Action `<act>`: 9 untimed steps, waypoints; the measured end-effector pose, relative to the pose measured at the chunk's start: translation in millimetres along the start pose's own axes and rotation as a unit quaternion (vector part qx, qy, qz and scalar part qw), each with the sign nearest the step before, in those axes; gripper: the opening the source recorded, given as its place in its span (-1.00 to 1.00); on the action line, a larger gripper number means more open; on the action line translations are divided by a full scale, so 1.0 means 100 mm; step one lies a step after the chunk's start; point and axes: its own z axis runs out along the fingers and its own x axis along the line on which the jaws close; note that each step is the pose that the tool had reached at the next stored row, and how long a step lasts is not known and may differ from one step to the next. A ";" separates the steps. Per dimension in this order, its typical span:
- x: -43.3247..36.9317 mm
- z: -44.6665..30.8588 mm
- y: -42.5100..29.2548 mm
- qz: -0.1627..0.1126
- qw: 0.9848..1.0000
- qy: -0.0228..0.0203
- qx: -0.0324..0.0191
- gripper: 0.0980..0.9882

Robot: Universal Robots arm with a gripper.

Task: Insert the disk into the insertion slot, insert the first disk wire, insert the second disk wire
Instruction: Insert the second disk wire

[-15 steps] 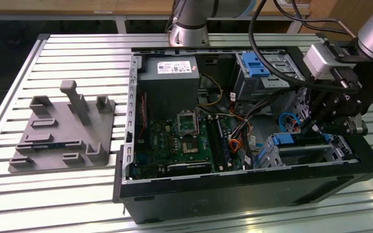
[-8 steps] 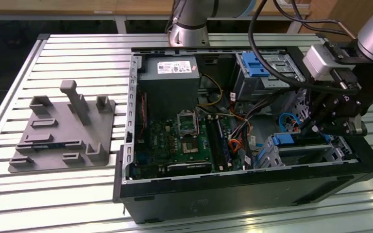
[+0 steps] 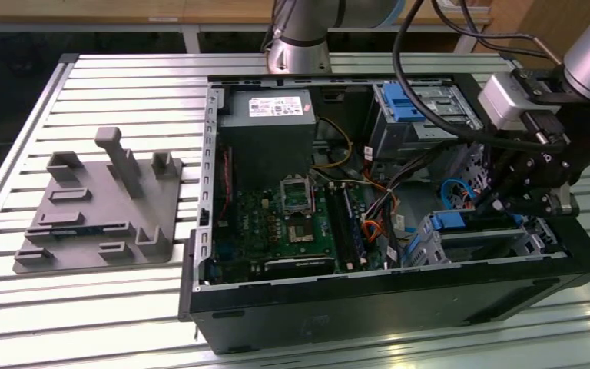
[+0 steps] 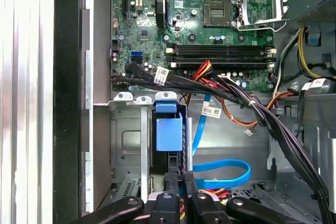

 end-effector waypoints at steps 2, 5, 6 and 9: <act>0.000 0.007 -0.003 0.000 1.000 0.000 0.000 -0.86; 0.001 0.017 -0.005 0.000 1.000 0.000 0.000 -0.86; 0.002 0.022 -0.005 0.000 1.000 0.000 0.000 -0.86; 0.006 0.038 -0.006 0.000 1.000 0.000 0.000 -0.86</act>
